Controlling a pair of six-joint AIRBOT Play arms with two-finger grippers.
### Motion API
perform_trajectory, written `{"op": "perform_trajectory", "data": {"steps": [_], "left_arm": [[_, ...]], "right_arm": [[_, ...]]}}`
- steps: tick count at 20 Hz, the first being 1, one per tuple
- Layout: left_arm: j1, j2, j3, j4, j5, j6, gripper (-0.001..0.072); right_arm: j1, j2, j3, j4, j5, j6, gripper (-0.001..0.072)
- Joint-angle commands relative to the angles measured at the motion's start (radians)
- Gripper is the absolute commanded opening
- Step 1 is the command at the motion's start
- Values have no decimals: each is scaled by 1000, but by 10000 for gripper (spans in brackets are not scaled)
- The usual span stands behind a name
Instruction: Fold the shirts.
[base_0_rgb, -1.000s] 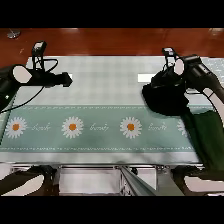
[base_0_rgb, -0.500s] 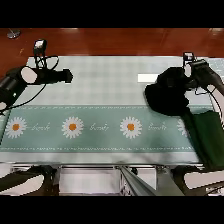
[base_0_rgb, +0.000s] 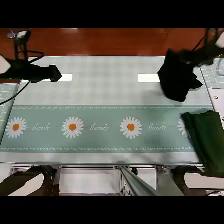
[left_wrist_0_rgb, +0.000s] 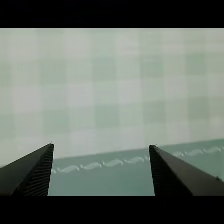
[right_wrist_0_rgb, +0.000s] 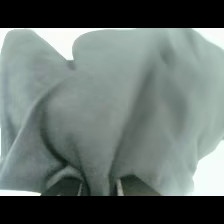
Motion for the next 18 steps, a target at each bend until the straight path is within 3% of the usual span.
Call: {"op": "perform_trajectory", "data": {"steps": [1, 5, 8, 10, 14, 18], "left_arm": [[-27, 240, -148, -40, -84, -9, 705], [-51, 445, -327, -40, -66, -34, 705], [-51, 465, -345, -42, -62, -66, 705], [-51, 460, -345, -47, -34, -66, 705], [-51, 458, -345, -47, 26, -65, 704], [-51, 458, -345, -47, 35, -65, 705]], "right_arm": [[-2, 172, 148, 150, -68, -92, 39], [5, 289, 283, 229, -61, -168, 38], [93, 337, 362, 220, -61, -209, 38], [187, 349, 361, 219, 13, -212, 38], [429, 315, 192, 219, 97, -216, 38], [638, 172, -67, 240, -39, -147, 38]]}}
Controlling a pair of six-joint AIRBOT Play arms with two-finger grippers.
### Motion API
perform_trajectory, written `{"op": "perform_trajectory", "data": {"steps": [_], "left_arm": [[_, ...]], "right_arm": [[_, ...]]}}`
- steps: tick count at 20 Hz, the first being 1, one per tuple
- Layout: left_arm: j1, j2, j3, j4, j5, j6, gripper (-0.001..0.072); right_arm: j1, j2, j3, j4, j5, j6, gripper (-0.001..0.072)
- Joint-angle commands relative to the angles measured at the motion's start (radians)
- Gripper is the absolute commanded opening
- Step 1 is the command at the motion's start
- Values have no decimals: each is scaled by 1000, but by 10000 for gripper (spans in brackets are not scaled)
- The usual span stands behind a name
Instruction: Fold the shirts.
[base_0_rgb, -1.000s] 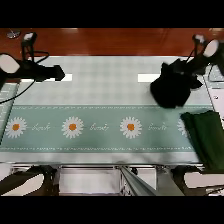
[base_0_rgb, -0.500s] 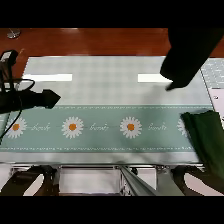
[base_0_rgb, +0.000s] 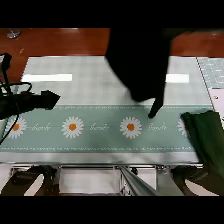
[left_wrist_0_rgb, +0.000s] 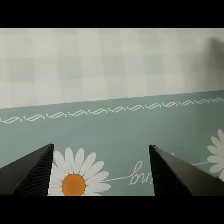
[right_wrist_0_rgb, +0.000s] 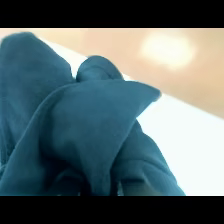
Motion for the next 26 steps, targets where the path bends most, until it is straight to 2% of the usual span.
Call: {"op": "perform_trajectory", "data": {"steps": [1, 3, 6, 7, 8, 9, 12, 14, 16, 18, 20, 21, 23, 26], "left_arm": [[-1, 2, -2, 0, 16, -1, 705], [-1, 2, -2, 0, 16, -1, 705], [-1, -18, -2, 0, 16, -1, 705], [-1, -33, -2, 0, 16, -1, 705], [-1, -54, -2, 0, 14, -1, 705], [-1, -75, -2, 0, 11, -1, 706], [8, -140, -1, 12, -116, 11, 705], [38, -177, -4, 19, -238, 24, 705], [87, -190, -47, 18, -246, 27, 705], [157, -192, -153, -82, -221, 13, 705], [182, -192, -313, -292, -156, 73, 705], [175, -193, -387, -385, -107, 91, 705], [129, -196, -507, -535, 43, 127, 705], [-2, -219, -549, -649, 243, 146, 705]], "right_arm": [[186, -135, -186, 19, -139, 61, 38], [263, -284, -209, 39, -233, 125, 38], [322, -481, -209, 228, -345, 138, 40], [321, -518, -204, 307, -351, 129, 106], [306, -541, -190, 386, -327, 95, 502], [272, -545, -166, 438, -269, 39, 624], [64, -478, -59, 385, 39, 22, 623], [-136, -365, -57, 247, 190, 23, 622], [-337, -228, -158, 81, 249, 29, 622], [-523, -67, -424, 60, 181, 47, 622], [-657, 101, -768, 171, 8, 51, 618], [-698, 180, -933, 255, -79, 16, 617], [-721, 288, -1171, 364, -185, -34, 617], [-673, 317, -1318, 430, -203, -76, 617]]}}
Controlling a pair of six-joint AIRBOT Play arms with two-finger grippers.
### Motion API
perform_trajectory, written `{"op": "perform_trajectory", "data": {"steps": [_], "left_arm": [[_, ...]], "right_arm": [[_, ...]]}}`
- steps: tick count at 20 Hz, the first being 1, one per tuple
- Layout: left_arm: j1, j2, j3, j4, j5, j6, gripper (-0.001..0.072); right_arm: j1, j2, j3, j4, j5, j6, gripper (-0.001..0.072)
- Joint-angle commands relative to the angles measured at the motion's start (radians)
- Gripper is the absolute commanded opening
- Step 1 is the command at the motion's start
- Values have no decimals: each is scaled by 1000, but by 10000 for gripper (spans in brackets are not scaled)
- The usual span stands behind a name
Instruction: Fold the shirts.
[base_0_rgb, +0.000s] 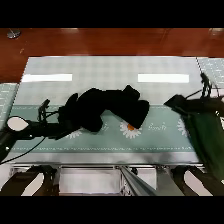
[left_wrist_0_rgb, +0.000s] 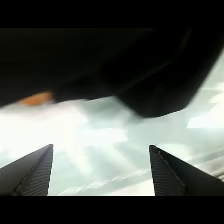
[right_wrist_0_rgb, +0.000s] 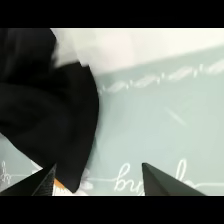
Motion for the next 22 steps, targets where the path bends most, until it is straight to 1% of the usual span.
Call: {"op": "perform_trajectory", "data": {"steps": [1, 3, 5, 6, 8, 9, 10, 11, 12, 13, 15, 19, 22], "left_arm": [[-137, -36, -80, -198, 266, 33, 705], [-229, -90, -69, -219, 402, 29, 705], [-283, -141, -47, -267, 506, 30, 705], [-300, -170, -24, -273, 529, 30, 705], [-308, -229, 28, -273, 527, 31, 703], [-307, -256, 55, -272, 523, 31, 671], [-307, -273, 79, -272, 522, 31, 477], [-307, -283, 103, -272, 519, 41, 231], [-307, -283, 126, -272, 509, 85, 17], [-306, -283, 153, -272, 487, 130, 16], [-306, -283, 201, -272, 428, 176, 16], [-306, -276, 260, -272, 358, 192, 16], [-306, -274, 291, -272, 333, 214, 16]], "right_arm": [[19, 79, -217, 93, -93, -48, 617], [82, 78, -218, 95, -127, -47, 617], [125, 78, -218, 95, -163, -27, 617], [140, 74, -218, 96, -175, -15, 617], [169, 48, -218, 96, -182, -7, 617], [184, 28, -218, 95, -182, -6, 617], [202, 7, -218, 96, -181, -6, 617], [217, -14, -218, 96, -182, -2, 617], [231, -35, -218, 96, -184, 1, 617], [244, -56, -218, 98, -186, 2, 617], [269, -100, -215, 133, -191, 1, 617], [349, -235, -119, 165, -193, 0, 617], [389, -340, 5, 177, -138, 16, 617]]}}
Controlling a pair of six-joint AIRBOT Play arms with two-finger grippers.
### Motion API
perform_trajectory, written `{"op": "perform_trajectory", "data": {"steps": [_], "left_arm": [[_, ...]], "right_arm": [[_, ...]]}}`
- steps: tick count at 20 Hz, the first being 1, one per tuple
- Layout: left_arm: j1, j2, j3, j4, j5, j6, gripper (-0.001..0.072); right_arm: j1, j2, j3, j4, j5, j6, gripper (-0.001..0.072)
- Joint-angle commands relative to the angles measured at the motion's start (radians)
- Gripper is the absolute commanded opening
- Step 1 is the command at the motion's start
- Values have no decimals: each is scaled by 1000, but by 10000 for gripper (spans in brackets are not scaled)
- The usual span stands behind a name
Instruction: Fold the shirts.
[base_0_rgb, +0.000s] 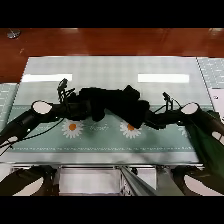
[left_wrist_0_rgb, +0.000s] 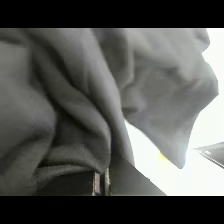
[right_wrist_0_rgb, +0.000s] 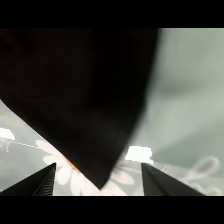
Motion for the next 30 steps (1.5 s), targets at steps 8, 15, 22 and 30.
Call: {"op": "perform_trajectory", "data": {"steps": [8, 15, 22, 30], "left_arm": [[0, 2, 89, -2, -39, 40, 16], [206, 53, 265, -2, -249, 91, 16], [478, 193, 837, -2, -351, 75, 16], [757, 389, 1204, 92, -478, 75, 16]], "right_arm": [[47, -287, 273, 120, 77, 25, 546], [-15, -261, 631, 65, 232, -80, 38], [-130, -62, 1402, -48, 286, -29, 37], [-130, 365, 1513, -439, 365, -11, 38]]}}
